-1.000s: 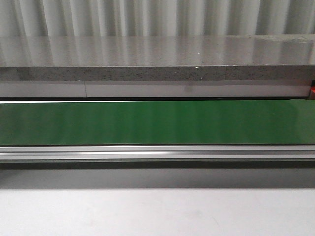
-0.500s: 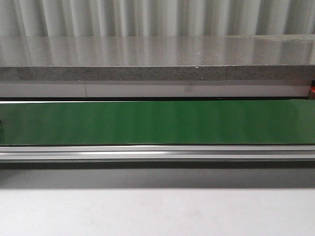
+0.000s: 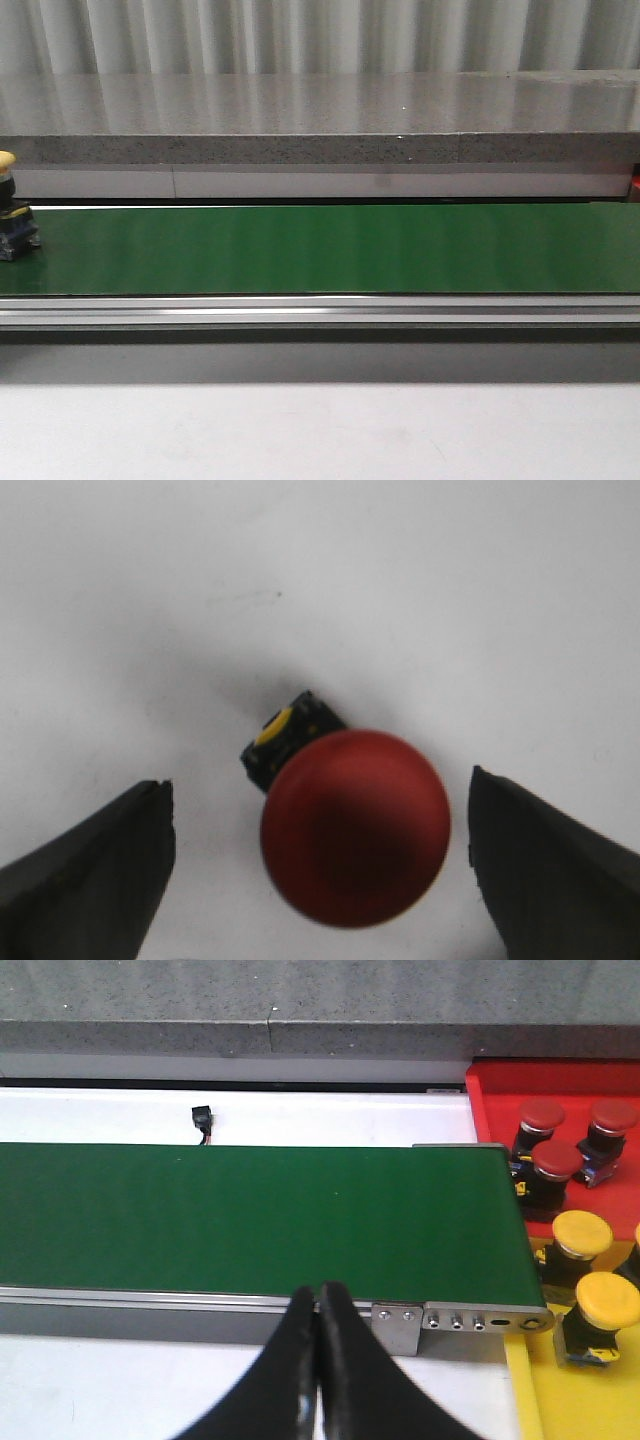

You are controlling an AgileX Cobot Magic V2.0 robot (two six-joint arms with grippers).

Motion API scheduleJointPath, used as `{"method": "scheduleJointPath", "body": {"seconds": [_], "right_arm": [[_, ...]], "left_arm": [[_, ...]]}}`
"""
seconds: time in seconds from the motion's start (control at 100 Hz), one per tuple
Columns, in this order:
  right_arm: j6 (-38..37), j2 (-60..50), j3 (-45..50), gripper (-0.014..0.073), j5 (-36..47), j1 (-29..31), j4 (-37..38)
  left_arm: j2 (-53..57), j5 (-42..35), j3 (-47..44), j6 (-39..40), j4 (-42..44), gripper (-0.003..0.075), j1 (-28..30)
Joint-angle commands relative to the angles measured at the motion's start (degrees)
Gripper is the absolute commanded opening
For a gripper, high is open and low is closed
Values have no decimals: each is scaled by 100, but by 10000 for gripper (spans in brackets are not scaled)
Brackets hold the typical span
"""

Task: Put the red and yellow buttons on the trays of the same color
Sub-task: 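Release the yellow button and grasp a red button from the table with left gripper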

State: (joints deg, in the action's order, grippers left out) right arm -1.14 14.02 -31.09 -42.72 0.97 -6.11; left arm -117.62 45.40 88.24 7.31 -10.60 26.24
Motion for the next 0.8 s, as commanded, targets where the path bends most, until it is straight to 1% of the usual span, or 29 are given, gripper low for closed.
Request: {"method": "scheduleJointPath", "body": {"seconds": [0.0,0.06,0.2,0.34,0.46,0.53,0.63,0.69,0.79], "right_arm": [[51,53,-108,-67,405,-15,-35],[51,53,-108,-67,405,-15,-35],[51,53,-108,-67,405,-15,-35],[51,53,-108,-67,405,-15,-35],[51,53,-108,-67,405,-15,-35],[51,53,-108,-67,405,-15,-35],[51,53,-108,-67,405,-15,-35],[51,53,-108,-67,405,-15,-35],[51,53,-108,-67,405,-15,-35]], "left_arm": [[275,-489,200,78,-152,564,24],[266,-599,200,78,-152,559,24],[201,-544,200,78,-152,496,24],[191,-437,200,78,-152,383,24],[191,-415,200,78,-152,262,24],[191,-415,200,78,-152,215,24],[216,-337,200,68,-152,189,24],[267,-249,200,59,-152,190,24],[441,-130,200,-169,-142,190,24]]}}
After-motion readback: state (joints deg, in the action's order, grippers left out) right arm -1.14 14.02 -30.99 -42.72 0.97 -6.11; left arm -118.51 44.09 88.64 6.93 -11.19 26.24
